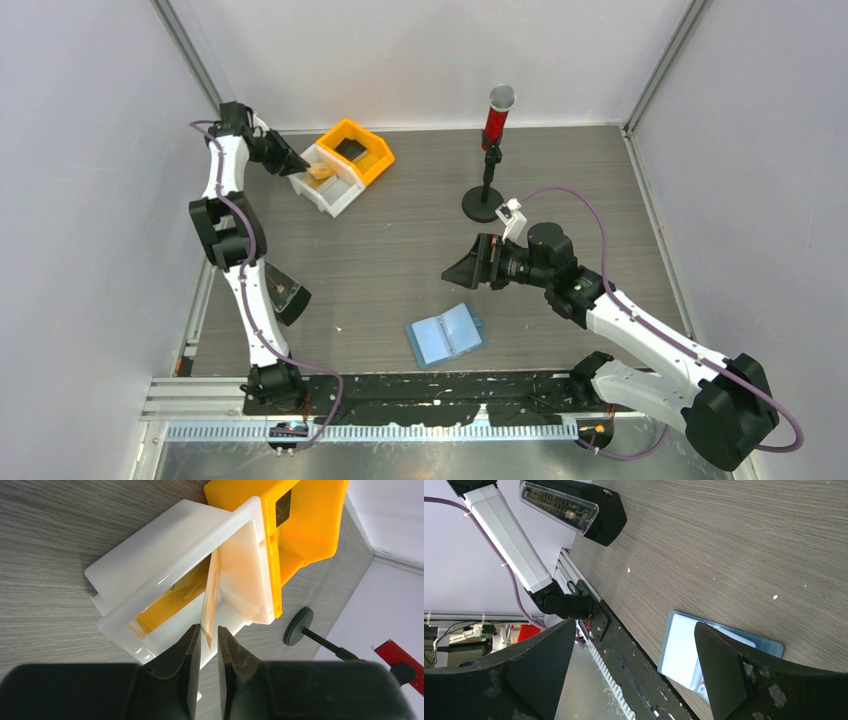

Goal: Take the credit cards out of the card holder
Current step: Place the credit card in the storage box, then reset both arms

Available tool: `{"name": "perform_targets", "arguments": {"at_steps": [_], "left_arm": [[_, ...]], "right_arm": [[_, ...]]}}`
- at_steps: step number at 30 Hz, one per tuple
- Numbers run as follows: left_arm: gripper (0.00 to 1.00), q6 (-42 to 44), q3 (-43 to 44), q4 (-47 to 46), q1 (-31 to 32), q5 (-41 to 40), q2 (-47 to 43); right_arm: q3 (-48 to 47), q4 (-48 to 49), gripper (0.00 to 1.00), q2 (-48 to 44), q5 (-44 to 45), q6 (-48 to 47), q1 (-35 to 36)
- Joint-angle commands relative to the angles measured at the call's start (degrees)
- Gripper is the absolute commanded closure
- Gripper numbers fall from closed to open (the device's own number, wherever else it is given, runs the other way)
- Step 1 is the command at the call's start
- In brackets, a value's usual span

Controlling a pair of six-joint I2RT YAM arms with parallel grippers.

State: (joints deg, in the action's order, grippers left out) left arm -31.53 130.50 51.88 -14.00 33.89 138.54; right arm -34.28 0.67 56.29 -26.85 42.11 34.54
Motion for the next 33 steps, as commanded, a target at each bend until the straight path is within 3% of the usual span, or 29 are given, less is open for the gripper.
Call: {"name": "perform_targets", "arguments": {"at_steps": [1, 17, 20, 27, 33], "left_arm": [[0.77, 0.6, 2.9, -1.1, -0.2, -0.7, 0.0], [0.70, 0.4, -0.1, 0.4, -0.5, -4.7, -9.1], [0.69, 1.2, -3.0, 1.5, 0.9, -4.4, -13.0], [0.67, 4.6, -12.9, 4.7, 7.4, -3.2, -25.1], [0.64, 7.5, -25.6, 5.6, 13.3, -0.1, -37.4]], "right_arm": [[-2.7, 0.1, 0.03, 0.0, 1.0, -1.2, 0.1], [-4.8, -4.5, 0.02, 2.4, 1.4, -2.7, 0.0], [-4.9, -6.2, 0.01, 3.2, 2.2, -3.3, 0.0], [-4.8, -9.0, 0.13, 4.8, 2.3, -3.5, 0.4], [-7.2, -14.7, 0.13, 4.7, 10.6, -4.9, 7.3]]}}
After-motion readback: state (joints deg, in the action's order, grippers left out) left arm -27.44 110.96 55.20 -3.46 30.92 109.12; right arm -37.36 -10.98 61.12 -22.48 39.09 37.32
